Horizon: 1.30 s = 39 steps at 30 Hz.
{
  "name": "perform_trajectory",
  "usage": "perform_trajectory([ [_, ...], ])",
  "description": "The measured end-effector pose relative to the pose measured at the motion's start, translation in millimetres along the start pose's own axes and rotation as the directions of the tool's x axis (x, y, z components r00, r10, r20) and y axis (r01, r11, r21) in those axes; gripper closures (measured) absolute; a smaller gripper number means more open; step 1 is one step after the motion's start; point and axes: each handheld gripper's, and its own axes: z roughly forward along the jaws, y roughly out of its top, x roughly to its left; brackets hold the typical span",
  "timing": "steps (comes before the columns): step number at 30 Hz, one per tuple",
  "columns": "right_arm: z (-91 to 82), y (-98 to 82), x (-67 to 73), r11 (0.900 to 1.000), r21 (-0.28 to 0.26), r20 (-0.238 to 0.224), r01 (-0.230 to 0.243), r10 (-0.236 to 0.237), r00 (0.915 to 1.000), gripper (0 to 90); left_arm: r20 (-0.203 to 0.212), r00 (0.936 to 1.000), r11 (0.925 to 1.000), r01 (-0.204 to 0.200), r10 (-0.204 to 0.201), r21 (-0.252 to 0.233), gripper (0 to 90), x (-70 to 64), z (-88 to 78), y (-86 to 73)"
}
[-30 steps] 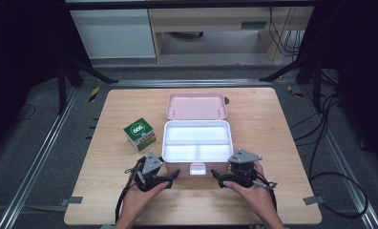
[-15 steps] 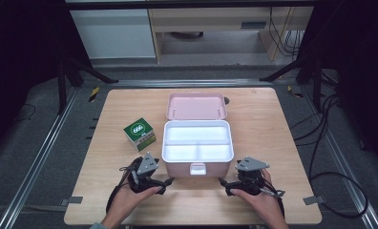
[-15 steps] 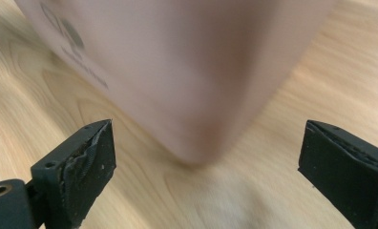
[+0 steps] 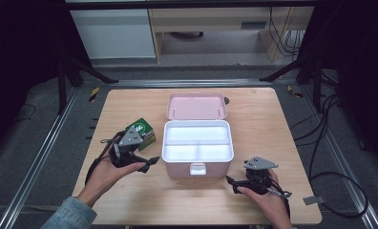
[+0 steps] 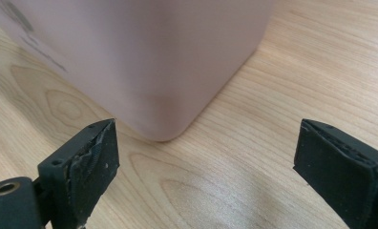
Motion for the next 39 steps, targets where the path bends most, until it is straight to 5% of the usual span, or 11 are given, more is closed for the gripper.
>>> perform_trajectory([
  [12, 2.7, -1.6, -2.0, 1.000, 0.007, 0.013, -0.018, 0.018, 0.9997, 15.4, 0.050, 0.9981, 0.9993, -0.037, 0.037, 0.010, 8.2, 14.8, 7.4, 57.3],
  [15, 2.0, -0.3, -1.3, 1.000, 0.005, -0.004, -0.006, 0.006, 1.0000, 20.2, 0.067, 0.9952, 0.9971, -0.073, 0.071, 0.023, 9.5, 16.6, 15.4, 75.0],
  [28, 1.5, 3.1, 9.6, 0.998, 0.007, -0.034, 0.061, -0.061, 0.9976, 31.3, 0.120, 0.9849, 0.9871, -0.135, 0.125, 0.086, 27.0, 9.8, 43.3, 107.6],
  [31, -0.3, 1.7, 8.6, 0.998, 0.008, -0.033, 0.054, -0.054, 0.9980, 34.6, 0.157, 0.9751, 0.9772, -0.176, 0.156, 0.119, 32.5, 3.7, 54.3, 110.6],
  [33, -1.0, 1.4, 7.3, 0.999, 0.010, -0.032, 0.054, -0.053, 0.9981, 35.9, 0.173, 0.9648, 0.9633, -0.224, 0.198, 0.148, 40.4, -0.9, 59.6, 112.1],
  [34, -1.0, 1.4, 7.3, 0.999, 0.010, -0.032, 0.054, -0.053, 0.9981, 35.9, 0.173, 0.9648, 0.9633, -0.224, 0.198, 0.148, 42.6, -0.9, 59.6, 112.1],
  [36, -1.8, 1.8, 5.4, 0.999, 0.003, -0.034, 0.054, -0.054, 0.9980, 37.3, 0.201, 0.9533, 0.9498, -0.261, 0.225, 0.173, 46.6, -4.6, 65.6, 112.7],
  [37, -2.1, 1.8, 4.6, 0.998, 0.000, -0.032, 0.056, -0.056, 0.9979, 37.5, 0.227, 0.9415, 0.9350, -0.295, 0.249, 0.197, 48.9, -7.7, 71.1, 112.5],
  [39, -2.7, 1.3, 3.4, 0.999, -0.001, -0.034, 0.054, -0.054, 0.9980, 38.2, 0.242, 0.9351, 0.9268, -0.311, 0.259, 0.211, 54.1, -9.7, 76.2, 111.7],
])
